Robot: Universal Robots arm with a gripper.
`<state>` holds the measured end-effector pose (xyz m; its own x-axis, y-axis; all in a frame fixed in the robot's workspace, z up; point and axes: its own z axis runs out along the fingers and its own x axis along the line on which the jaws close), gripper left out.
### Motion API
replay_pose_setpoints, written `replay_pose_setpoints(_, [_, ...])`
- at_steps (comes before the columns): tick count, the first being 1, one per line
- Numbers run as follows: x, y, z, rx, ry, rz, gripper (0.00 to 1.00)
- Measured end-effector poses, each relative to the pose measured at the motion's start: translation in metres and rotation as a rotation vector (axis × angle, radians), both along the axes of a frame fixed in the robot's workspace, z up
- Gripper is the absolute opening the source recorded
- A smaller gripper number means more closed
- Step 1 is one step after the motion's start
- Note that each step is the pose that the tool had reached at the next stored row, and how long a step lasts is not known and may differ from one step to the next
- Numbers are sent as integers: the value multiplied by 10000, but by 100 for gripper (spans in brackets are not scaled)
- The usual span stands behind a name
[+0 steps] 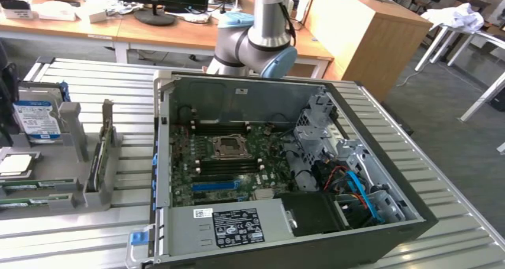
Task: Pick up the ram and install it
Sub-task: 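Pick up the ram and move it above insertion slot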
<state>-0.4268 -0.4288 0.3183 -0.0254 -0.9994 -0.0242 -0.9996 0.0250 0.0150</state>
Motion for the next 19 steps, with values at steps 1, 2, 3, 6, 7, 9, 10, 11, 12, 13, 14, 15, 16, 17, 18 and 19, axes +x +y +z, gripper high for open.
replay_pose_setpoints(1, [-1,0,-10,1,-11,-1,31])
replay_pose_setpoints(2, [-2,1,-19,0,-21,-2,31])
replay_pose_setpoints(3, [-2,1,-29,0,-31,-2,31])
replay_pose_setpoints(6, [-3,1,-55,0,-59,-2,31])
replay_pose_setpoints(7, [-3,1,-64,-1,-66,-2,31])
replay_pose_setpoints(9, [-3,1,-82,-1,-81,-2,31])
replay_pose_setpoints(10, [-3,1,-92,0,-91,-2,31])
replay_pose_setpoints(11, [-3,1,-101,0,-99,-2,31])
replay_pose_setpoints(12, [-4,1,-112,0,-108,-2,31])
replay_pose_setpoints(13, [-4,1,-122,0,-116,-2,31])
replay_pose_setpoints(14, [-4,1,-131,0,-124,-2,31])
replay_pose_setpoints(15, [-5,1,-141,0,-132,-2,31])
replay_pose_setpoints(16, [-5,1,-150,-1,-139,-2,31])
replay_pose_setpoints(17, [-6,1,-160,-1,-146,-2,31])
replay_pose_setpoints(18, [-6,1,-171,-1,-154,-2,31])
replay_pose_setpoints(19, [-7,1,-181,0,-162,-2,31])
